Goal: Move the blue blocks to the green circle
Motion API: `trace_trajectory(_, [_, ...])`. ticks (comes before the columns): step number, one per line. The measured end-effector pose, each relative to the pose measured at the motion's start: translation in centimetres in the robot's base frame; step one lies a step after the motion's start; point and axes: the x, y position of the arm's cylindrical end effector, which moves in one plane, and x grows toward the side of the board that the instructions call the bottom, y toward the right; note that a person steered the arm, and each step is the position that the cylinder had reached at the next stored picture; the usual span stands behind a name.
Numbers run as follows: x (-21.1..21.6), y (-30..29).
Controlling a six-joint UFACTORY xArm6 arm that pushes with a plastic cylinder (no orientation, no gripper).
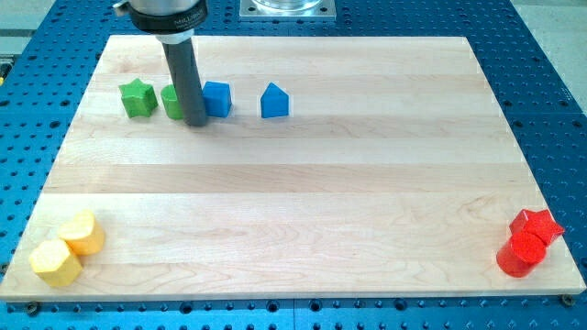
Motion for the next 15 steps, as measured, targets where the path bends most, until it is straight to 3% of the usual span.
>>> trace_trajectory(2, [0.3, -1.2])
trace_trajectory(4, [6.7, 7.4])
trace_trajectory(5, [7.0, 13.3])
trace_trajectory(6, [4.0, 20.6])
trace_trajectory(7, [-2.7, 20.7])
trace_trajectory(10, [-1.5, 12.5])
trace_trajectory(15, [-0.8, 10.2])
